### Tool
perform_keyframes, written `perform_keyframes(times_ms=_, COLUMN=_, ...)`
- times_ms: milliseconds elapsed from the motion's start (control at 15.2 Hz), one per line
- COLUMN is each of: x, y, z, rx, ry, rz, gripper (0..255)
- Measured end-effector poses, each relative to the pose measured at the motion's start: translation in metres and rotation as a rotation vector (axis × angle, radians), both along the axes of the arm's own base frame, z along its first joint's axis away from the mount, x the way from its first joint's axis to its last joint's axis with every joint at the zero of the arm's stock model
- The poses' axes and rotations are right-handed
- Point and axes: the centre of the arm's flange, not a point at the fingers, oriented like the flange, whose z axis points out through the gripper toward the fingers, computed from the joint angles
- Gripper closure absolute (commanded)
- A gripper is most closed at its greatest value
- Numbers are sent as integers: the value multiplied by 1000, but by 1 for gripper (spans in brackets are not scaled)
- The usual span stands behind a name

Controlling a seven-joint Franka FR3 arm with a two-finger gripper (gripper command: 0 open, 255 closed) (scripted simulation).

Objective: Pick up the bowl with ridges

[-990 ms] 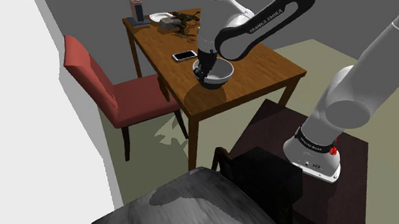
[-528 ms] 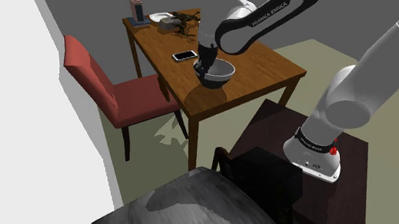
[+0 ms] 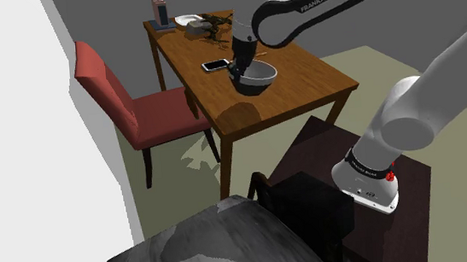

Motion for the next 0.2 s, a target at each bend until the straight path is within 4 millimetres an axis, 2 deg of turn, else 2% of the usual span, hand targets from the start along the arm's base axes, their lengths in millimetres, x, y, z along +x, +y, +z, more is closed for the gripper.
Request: perform_keyframes(times_ms=198, x=0, y=-1, z=14, rx=0, ry=0, rz=0, gripper=255)
